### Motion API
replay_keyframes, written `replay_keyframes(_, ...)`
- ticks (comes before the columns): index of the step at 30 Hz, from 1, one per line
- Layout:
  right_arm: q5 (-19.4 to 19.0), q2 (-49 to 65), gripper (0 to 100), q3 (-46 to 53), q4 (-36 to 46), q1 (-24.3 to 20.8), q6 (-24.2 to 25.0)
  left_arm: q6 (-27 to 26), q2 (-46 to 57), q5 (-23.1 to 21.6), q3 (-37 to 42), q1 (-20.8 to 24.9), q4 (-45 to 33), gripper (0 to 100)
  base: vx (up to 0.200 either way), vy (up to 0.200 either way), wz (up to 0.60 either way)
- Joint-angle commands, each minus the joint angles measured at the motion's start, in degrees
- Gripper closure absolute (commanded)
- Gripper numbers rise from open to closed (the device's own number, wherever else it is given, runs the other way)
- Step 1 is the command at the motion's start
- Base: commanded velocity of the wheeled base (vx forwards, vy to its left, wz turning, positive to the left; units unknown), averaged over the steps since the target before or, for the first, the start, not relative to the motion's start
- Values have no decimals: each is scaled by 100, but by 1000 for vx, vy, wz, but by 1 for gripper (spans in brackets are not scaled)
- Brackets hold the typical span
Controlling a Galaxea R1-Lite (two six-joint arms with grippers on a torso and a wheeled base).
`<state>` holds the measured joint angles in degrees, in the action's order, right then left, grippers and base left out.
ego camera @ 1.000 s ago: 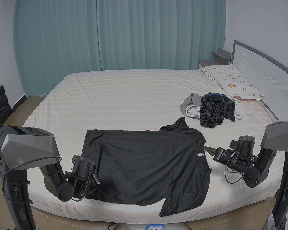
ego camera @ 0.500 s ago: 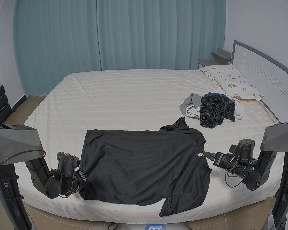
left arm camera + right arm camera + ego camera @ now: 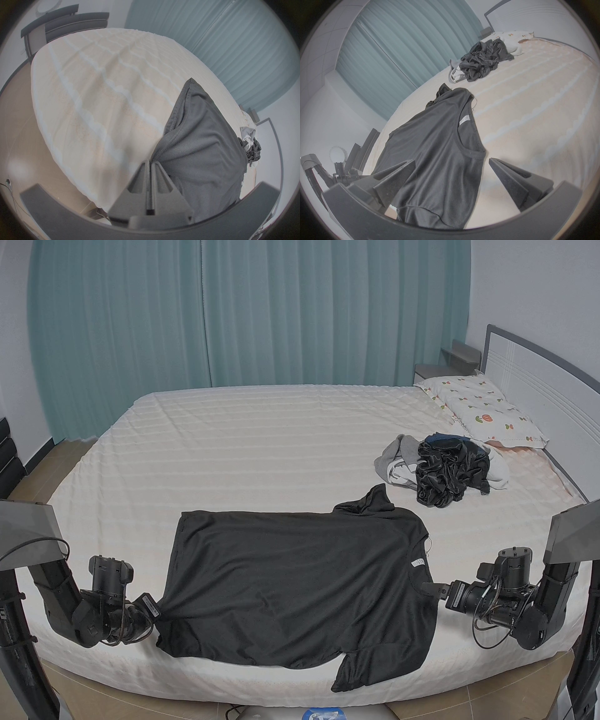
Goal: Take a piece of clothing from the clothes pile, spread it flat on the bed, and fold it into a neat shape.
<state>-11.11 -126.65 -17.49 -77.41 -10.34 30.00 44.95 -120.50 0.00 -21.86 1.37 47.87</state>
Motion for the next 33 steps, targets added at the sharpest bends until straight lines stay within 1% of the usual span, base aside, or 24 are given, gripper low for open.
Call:
replay_keyframes(1,-94,-334,0,44,-11,-100,15,23,-17,-211,-11,-260,3,100,0,0,0)
replay_keyframes(6,-85,-677,0,-17,-204,-179,32,40,-70,-308,-55,-374,3,100,0,0,0)
replay_keyframes(8,-32,-1072,0,-96,-556,-214,85,40,-79,-404,-38,-444,3,100,0,0,0)
replay_keyframes(11,-14,-1336,0,-211,-723,-214,85,32,-114,-448,-20,-479,3,100,0,0,0)
replay_keyframes(12,-6,-1371,100,-263,-723,-205,85,32,-131,-448,-20,-488,3,100,0,0,0)
replay_keyframes(15,82,-1415,100,-422,-723,-153,85,32,-202,-448,-29,-497,3,100,0,0,0)
replay_keyframes(17,240,-1406,100,-685,-688,-30,76,32,-263,-448,-55,-497,12,100,0,0,0)
replay_keyframes(21,240,-1371,100,-879,-670,49,76,40,-272,-457,-55,-497,20,100,0,0,0)
replay_keyframes(22,249,-1354,100,-1195,-635,120,76,49,-281,-457,-47,-497,135,100,0,0,0)
replay_keyframes(24,258,-1363,100,-1388,-609,128,76,67,-289,-457,-38,-497,214,100,0,0,0)
replay_keyframes(33,258,-1538,100,-2179,-266,128,67,489,-412,-457,-117,-497,600,100,0,0,0)
